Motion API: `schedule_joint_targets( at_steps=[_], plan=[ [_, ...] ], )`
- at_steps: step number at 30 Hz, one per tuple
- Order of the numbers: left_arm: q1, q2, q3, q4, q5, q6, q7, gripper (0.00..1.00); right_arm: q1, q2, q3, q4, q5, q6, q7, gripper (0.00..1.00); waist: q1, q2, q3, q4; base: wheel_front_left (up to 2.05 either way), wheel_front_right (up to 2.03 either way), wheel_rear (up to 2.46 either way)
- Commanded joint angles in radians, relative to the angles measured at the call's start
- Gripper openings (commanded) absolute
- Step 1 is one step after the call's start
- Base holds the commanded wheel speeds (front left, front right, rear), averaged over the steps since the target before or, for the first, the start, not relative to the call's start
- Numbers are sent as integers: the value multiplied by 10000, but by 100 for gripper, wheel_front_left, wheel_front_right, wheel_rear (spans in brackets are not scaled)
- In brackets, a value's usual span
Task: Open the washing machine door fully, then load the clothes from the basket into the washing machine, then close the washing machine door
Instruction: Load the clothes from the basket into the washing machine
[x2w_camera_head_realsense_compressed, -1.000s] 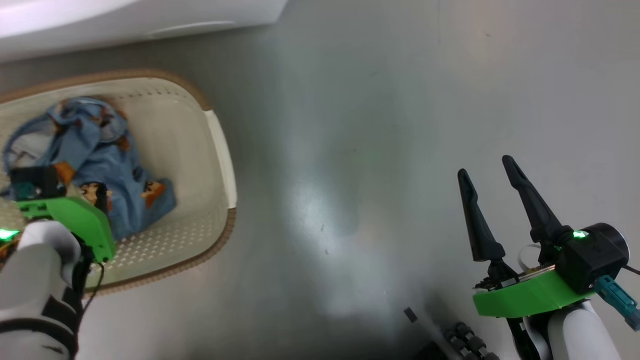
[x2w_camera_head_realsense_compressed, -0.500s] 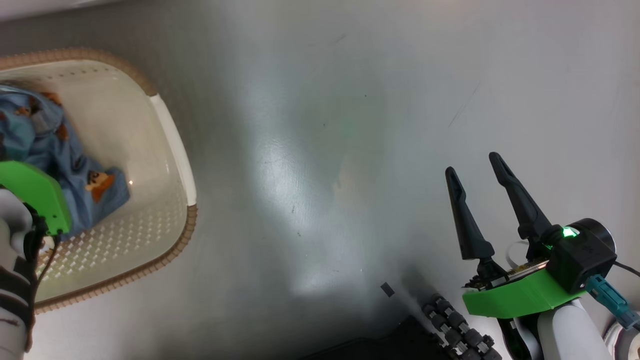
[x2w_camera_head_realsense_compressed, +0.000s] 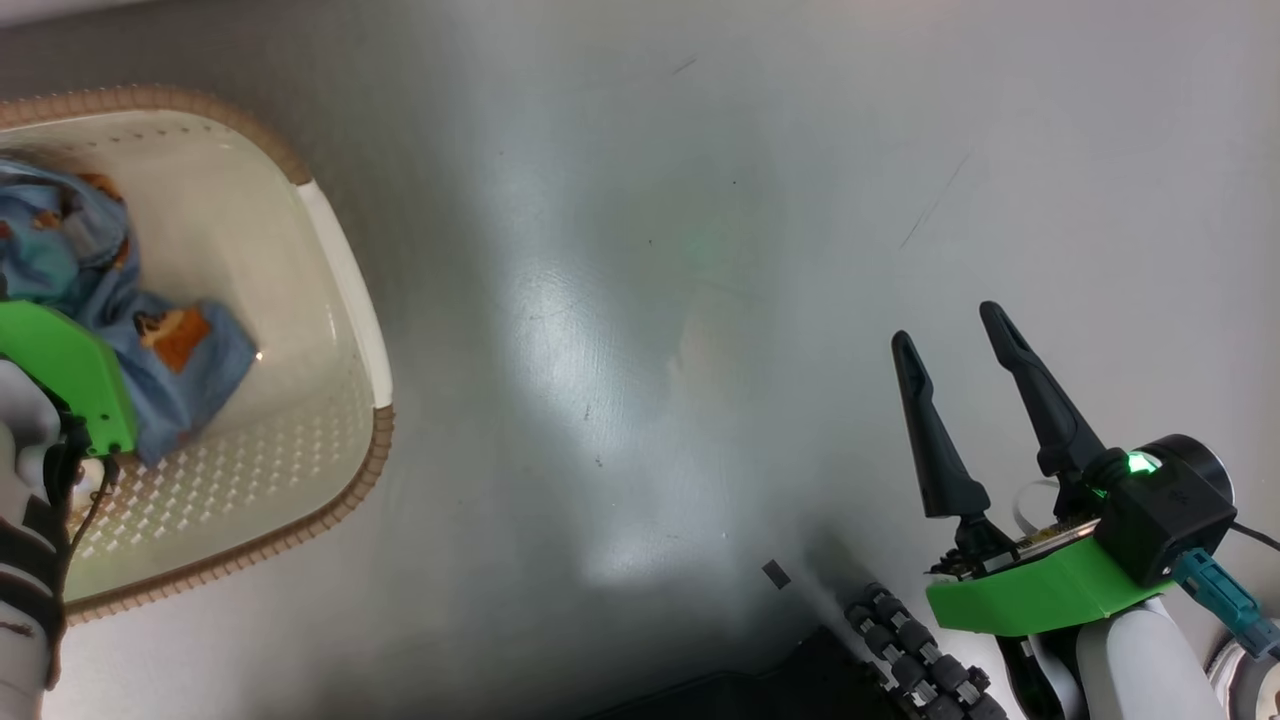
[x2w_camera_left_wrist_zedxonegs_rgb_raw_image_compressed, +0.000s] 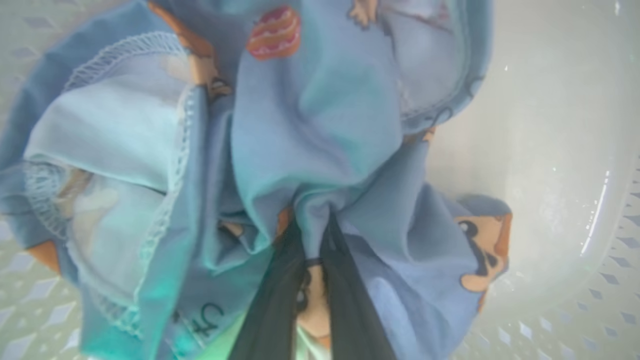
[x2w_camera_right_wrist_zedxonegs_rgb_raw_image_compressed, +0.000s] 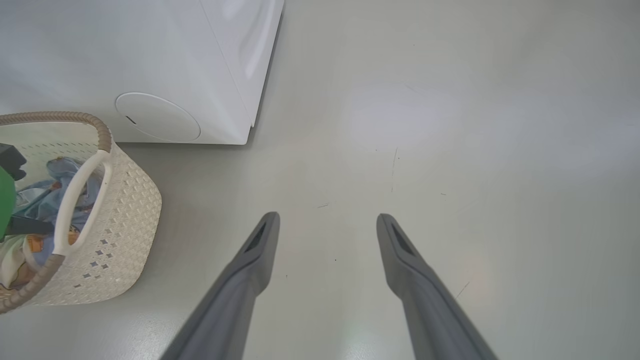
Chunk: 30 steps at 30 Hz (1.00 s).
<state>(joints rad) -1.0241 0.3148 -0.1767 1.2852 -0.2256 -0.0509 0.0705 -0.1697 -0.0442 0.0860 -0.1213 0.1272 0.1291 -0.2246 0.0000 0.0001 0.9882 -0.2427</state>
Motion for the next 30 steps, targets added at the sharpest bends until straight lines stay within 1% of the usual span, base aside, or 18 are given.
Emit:
schedule_joint_targets(
  at_steps=[1, 10, 14, 22, 30],
  plan=[
    [260, 382, 127, 5, -90, -14, -7, 0, 141, -60, 211, -184, 40, 16, 26, 100, 0, -1, -11, 4, 0, 0, 0],
    [367, 450, 47, 25, -220, -88, -154, 0, -205, -60, 319, 51, 157, 16, -81, 100, 0, -1, -192, -97, 0, 0, 0],
    [499, 456, 14, 30, -285, -131, -302, 0, -350, -60, 313, 223, 204, 16, -158, 100, 0, -1, -486, -118, 0, 0, 0],
    [1190, 265, 90, 42, -585, -185, -607, 0, -595, -60, 339, 588, 224, 16, -268, 100, 0, -1, -1447, -7, 0, 0, 0],
    [2196, -49, 83, 48, -845, -349, -1015, 0, -652, -60, 375, 997, 172, 16, -311, 100, 0, -1, -2715, 183, 0, 0, 0]
  ],
)
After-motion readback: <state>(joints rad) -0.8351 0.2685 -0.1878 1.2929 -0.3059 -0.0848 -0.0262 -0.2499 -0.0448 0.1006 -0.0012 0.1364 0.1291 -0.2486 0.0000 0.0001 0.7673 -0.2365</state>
